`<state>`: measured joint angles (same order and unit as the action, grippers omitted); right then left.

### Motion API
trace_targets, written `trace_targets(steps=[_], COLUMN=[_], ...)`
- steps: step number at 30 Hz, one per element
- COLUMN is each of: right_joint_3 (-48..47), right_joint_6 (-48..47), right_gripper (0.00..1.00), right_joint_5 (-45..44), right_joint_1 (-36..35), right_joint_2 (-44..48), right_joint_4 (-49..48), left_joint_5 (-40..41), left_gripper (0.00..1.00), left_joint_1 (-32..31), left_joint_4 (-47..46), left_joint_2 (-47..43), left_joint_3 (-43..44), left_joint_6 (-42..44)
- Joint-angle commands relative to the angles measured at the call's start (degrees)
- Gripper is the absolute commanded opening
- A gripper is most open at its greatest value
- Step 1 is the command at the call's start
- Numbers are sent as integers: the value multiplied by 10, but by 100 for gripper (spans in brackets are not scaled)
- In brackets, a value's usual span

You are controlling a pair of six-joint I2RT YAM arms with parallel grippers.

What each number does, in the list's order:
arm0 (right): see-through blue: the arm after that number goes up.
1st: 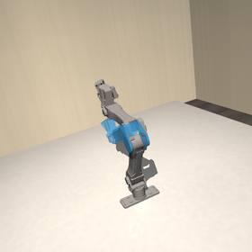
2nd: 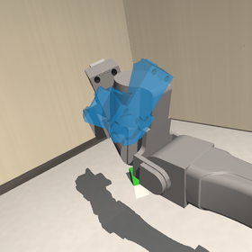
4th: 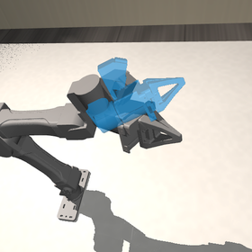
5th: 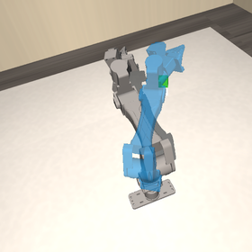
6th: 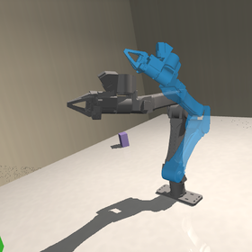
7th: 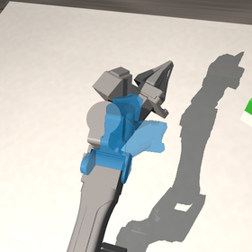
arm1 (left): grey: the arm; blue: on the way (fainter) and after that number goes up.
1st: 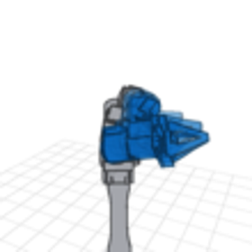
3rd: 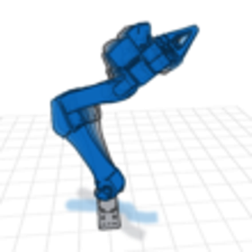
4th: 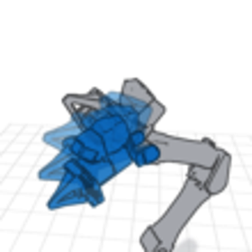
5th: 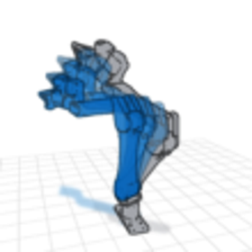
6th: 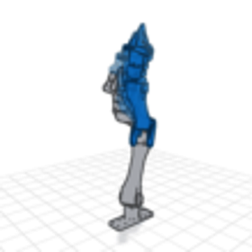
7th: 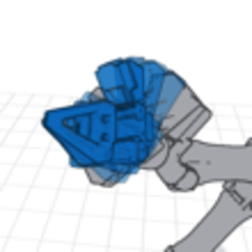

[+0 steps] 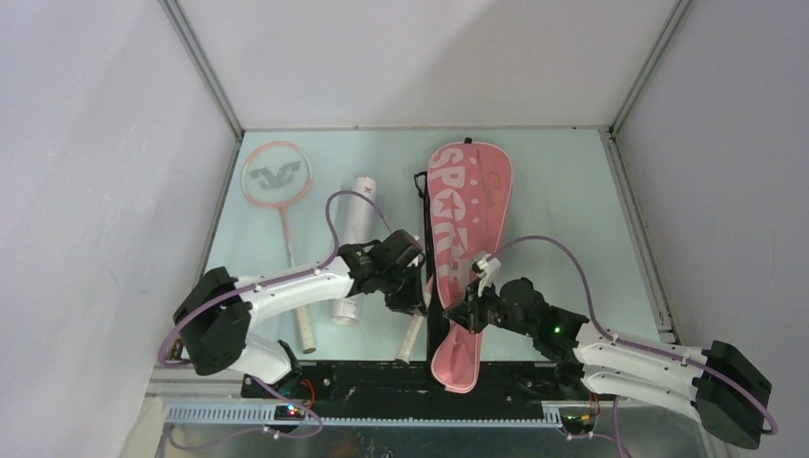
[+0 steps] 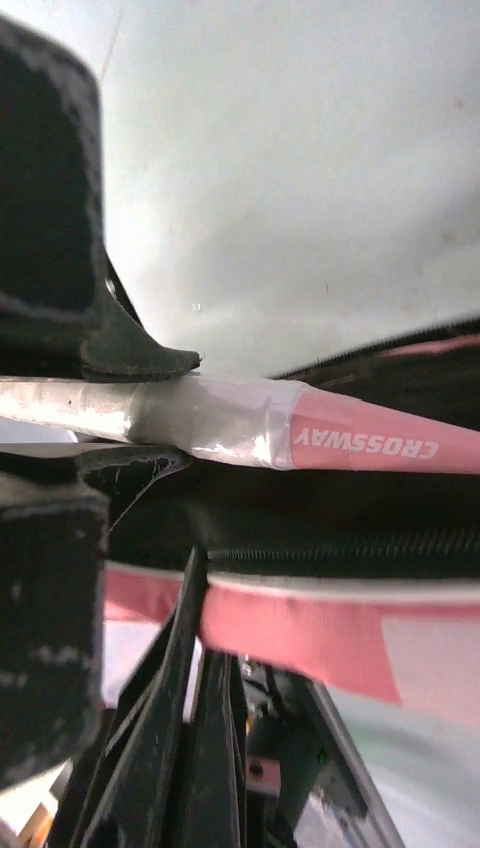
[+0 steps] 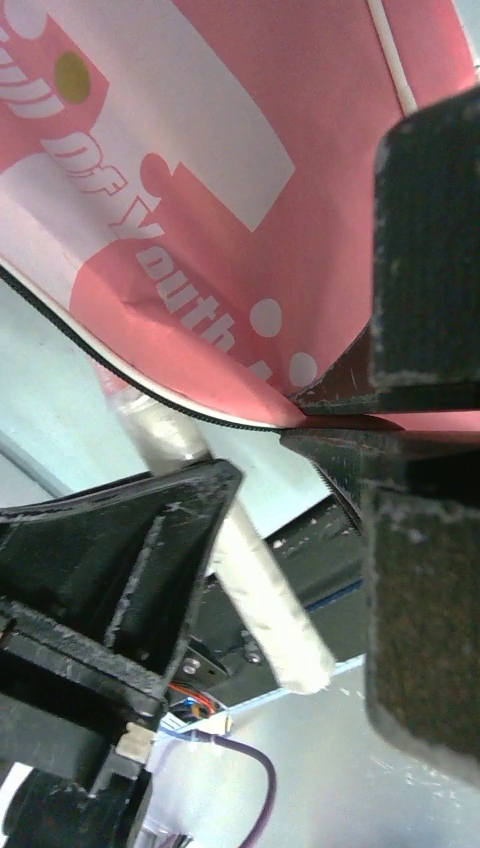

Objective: Pack up the badminton gear
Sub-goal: Place the racket in the racket bag.

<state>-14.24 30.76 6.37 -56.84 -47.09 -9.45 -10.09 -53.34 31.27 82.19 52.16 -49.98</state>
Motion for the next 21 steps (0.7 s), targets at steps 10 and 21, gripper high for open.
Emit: trace_targets(steps=[10,21], right_joint_3=[-12,-98], right_joint_6=[-30,5], right_gripper=[16,97], right_joint_5=[208,-155], right_joint_1=[-70,-208], right_joint_2=[-78,33], right_joint_4=[-88,238], left_joint_5=[36,174], left_gripper=[0,0], left_joint_1=[37,38], left_joint_4=[-300,-279], left_joint_2=[77,33], left_joint_3=[72,40], left_joint_6=[-170,-163])
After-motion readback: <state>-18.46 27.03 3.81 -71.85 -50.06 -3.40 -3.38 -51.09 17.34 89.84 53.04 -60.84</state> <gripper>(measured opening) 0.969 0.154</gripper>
